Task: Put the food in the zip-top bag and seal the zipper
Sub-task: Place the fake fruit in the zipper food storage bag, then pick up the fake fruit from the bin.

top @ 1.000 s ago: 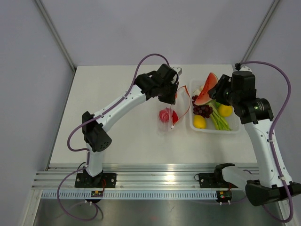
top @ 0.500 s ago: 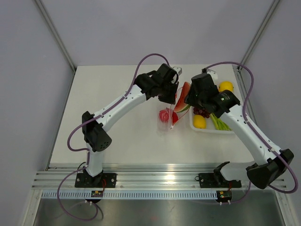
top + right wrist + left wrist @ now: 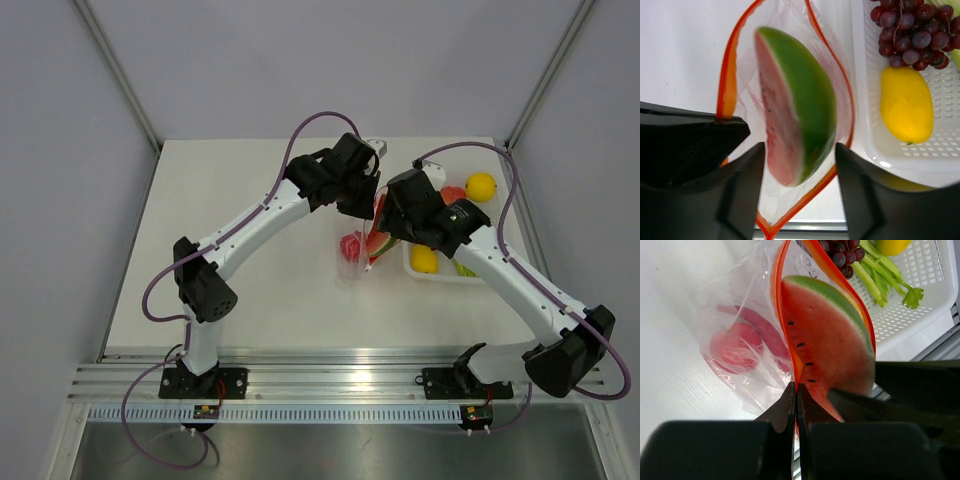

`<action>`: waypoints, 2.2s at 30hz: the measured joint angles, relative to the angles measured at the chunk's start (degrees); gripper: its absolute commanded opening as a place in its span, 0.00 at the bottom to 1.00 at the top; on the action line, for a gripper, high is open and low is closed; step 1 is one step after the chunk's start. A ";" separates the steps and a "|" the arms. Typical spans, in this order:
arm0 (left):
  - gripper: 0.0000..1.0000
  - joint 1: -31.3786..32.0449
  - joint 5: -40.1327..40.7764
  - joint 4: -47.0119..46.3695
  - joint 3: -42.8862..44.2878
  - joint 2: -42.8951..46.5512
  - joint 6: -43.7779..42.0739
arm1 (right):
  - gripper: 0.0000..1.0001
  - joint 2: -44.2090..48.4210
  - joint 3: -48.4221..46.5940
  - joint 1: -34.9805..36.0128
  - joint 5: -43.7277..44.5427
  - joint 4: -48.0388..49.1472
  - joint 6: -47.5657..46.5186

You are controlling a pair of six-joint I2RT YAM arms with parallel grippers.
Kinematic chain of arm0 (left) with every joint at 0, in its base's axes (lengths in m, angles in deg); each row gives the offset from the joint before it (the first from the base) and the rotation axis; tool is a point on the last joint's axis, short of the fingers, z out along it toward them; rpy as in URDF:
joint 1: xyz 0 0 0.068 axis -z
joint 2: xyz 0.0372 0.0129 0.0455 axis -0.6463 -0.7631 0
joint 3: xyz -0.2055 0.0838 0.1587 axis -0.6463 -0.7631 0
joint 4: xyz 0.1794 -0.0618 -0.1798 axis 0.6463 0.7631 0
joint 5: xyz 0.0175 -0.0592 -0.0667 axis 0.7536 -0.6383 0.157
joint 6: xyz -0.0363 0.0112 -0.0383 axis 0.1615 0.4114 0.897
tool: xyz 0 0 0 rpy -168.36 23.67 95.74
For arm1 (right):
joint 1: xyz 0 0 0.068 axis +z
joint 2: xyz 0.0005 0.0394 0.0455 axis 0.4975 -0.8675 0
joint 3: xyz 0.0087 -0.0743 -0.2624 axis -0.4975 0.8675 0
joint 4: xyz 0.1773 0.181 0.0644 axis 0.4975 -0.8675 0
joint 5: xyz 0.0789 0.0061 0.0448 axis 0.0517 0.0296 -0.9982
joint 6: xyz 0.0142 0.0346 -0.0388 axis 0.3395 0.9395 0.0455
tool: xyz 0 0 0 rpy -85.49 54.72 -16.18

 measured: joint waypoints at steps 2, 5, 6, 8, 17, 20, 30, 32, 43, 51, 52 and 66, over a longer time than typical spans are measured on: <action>0.00 0.00 -0.07 0.00 0.00 0.00 0.02 | 0.72 0.42 1.25 0.07 0.00 0.11 -0.72; 0.00 0.00 -0.37 -0.35 0.00 0.00 0.02 | 0.76 2.05 1.97 0.09 1.44 -0.33 -1.51; 0.00 0.00 -0.48 -0.37 0.00 0.00 0.04 | 0.76 2.93 1.97 0.09 2.49 -0.46 -1.88; 0.00 0.00 -0.55 -0.39 0.00 0.00 0.04 | 0.77 4.94 1.92 -0.20 4.42 -0.92 -2.38; 0.00 -0.13 -0.68 -1.27 -1.79 0.02 0.07 | 0.77 11.63 9.79 -18.49 2.32 1.49 -6.38; 0.00 -0.17 -0.70 -1.46 -2.38 0.02 0.07 | 0.81 10.93 15.17 -23.26 -1.92 2.71 -7.37; 0.00 -0.24 -0.66 -1.86 -3.91 0.44 0.02 | 0.90 3.21 26.80 -27.12 -15.02 11.34 -8.98; 0.00 -0.24 -0.68 -1.86 -4.20 0.46 0.04 | 0.89 1.40 27.63 -27.21 -17.07 13.27 -9.20; 0.00 -0.24 -0.66 -1.81 -4.35 0.55 0.00 | 0.44 -3.91 29.05 -27.34 -18.86 18.78 -10.29; 0.00 -0.44 -0.61 -1.86 -4.35 0.59 -0.02 | 0.38 3.56 27.89 -27.45 -15.72 13.86 -10.84; 0.00 -0.46 -0.63 -1.88 -4.35 0.59 -0.02 | 0.38 5.20 27.23 -27.47 -15.30 12.96 -10.97; 0.00 -0.50 -0.81 -3.04 -5.49 0.61 0.22 | 0.43 15.63 10.58 -27.28 -18.67 5.16 -12.17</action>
